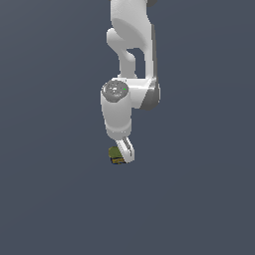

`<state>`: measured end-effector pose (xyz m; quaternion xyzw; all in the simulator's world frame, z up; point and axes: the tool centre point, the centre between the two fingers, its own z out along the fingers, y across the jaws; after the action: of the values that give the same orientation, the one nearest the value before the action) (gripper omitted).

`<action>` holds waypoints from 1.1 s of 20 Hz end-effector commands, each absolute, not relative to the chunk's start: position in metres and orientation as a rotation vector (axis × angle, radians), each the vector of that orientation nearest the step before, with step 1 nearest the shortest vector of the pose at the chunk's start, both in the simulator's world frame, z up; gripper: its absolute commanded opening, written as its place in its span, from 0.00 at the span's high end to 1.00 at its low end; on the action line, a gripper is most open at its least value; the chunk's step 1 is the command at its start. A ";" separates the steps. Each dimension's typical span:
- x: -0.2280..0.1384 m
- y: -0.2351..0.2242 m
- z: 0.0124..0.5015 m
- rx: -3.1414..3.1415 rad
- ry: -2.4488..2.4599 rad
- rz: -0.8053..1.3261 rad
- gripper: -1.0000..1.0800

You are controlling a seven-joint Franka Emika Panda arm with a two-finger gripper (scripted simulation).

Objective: Pick up the object and move it to a goal position.

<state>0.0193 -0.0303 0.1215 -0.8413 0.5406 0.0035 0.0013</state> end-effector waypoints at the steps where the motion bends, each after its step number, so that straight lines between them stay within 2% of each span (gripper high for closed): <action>1: 0.021 -0.031 0.119 -2.579 1.791 0.009 0.04; 11: 0.024 -0.034 0.111 -2.388 2.040 0.003 0.04; 22: 0.025 -0.034 0.108 -2.334 2.103 0.000 0.04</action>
<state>0.0247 -0.0343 0.1086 -0.7428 0.6695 0.0001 0.0000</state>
